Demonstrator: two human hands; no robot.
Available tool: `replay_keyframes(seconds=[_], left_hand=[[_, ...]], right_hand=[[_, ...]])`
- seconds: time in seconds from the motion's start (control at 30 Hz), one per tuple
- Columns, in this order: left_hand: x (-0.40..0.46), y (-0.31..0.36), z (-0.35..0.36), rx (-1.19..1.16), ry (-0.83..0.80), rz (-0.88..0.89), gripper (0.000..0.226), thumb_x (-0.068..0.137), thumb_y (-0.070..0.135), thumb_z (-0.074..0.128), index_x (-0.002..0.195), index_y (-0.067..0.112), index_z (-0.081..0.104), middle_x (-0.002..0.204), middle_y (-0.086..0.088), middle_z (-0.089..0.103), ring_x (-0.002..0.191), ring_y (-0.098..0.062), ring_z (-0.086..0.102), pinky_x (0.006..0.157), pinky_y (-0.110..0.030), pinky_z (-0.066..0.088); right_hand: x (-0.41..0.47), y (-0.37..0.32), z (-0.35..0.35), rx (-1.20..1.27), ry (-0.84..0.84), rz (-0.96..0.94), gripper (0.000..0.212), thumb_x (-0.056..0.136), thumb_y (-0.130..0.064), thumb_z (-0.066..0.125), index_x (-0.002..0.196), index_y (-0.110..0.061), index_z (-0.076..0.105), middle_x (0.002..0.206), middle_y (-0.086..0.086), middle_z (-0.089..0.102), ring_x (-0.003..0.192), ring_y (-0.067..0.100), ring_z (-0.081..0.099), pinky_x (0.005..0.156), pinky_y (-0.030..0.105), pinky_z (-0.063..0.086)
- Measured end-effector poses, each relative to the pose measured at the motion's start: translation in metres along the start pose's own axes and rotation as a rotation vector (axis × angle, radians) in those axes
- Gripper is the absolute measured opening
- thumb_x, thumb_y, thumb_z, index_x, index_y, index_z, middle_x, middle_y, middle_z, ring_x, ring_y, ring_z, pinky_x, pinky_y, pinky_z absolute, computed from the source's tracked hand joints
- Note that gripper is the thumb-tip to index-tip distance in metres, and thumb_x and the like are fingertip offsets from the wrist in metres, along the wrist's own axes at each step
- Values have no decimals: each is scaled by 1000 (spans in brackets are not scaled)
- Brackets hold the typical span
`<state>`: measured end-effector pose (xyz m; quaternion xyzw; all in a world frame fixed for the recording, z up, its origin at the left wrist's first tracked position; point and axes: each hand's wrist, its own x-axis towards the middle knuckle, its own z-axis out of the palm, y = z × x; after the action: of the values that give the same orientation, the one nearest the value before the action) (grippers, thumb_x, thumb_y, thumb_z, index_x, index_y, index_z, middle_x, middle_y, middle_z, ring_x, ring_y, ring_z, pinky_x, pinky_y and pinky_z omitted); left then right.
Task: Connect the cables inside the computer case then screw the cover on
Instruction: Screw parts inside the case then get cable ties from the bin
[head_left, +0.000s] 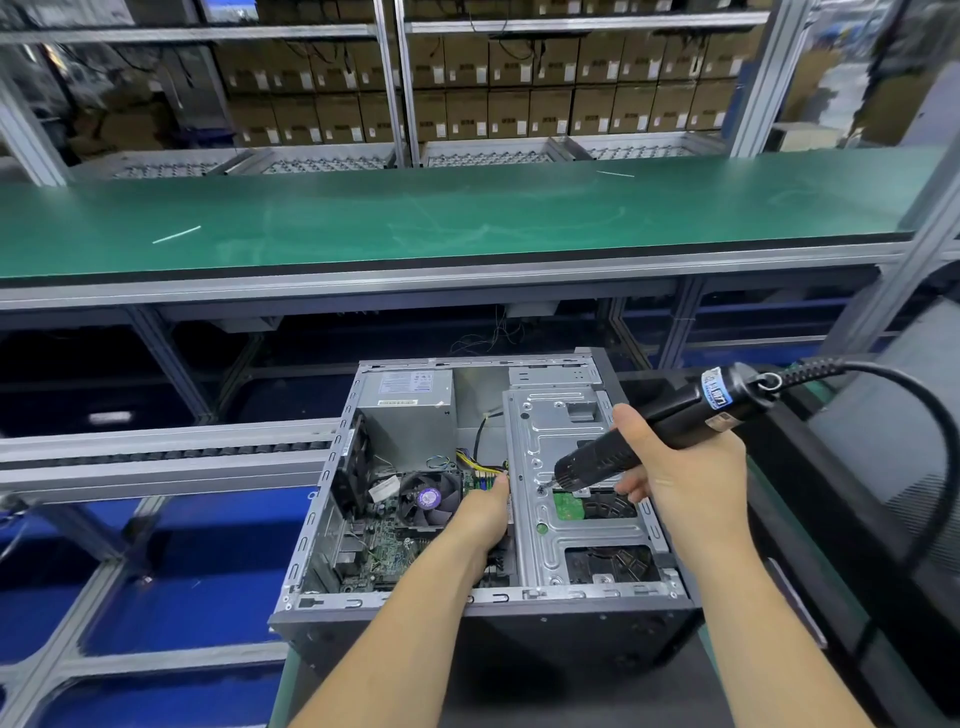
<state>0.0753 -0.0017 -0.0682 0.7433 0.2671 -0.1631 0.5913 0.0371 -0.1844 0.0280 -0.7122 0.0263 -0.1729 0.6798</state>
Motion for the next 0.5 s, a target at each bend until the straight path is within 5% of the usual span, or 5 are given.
replay_keyframes(seconds=[0.2, 0.33, 0.5], left_hand=[[5, -3, 4, -20, -17, -11, 73, 97, 62, 40, 145, 7, 43, 130, -5, 53, 103, -20, 48, 88, -29, 31], [11, -5, 3, 39, 50, -5, 62, 103, 52, 35, 136, 2, 50, 83, 4, 44, 76, -13, 44, 81, -28, 32], [8, -8, 2, 117, 50, 29, 60, 103, 53, 33, 131, 3, 53, 80, 5, 45, 71, -9, 42, 63, -27, 32]], right_hand=[[4, 1, 1, -13, -2, -11, 43, 63, -63, 80, 71, -22, 70, 63, 8, 70, 41, 32, 62, 40, 32, 50], [4, 1, 2, -8, -6, -5, 41, 62, -62, 81, 72, -23, 72, 64, 8, 71, 41, 32, 63, 39, 30, 48], [4, 0, -1, -17, -8, -1, 43, 62, -62, 81, 73, -21, 71, 65, 8, 72, 42, 33, 63, 39, 31, 50]])
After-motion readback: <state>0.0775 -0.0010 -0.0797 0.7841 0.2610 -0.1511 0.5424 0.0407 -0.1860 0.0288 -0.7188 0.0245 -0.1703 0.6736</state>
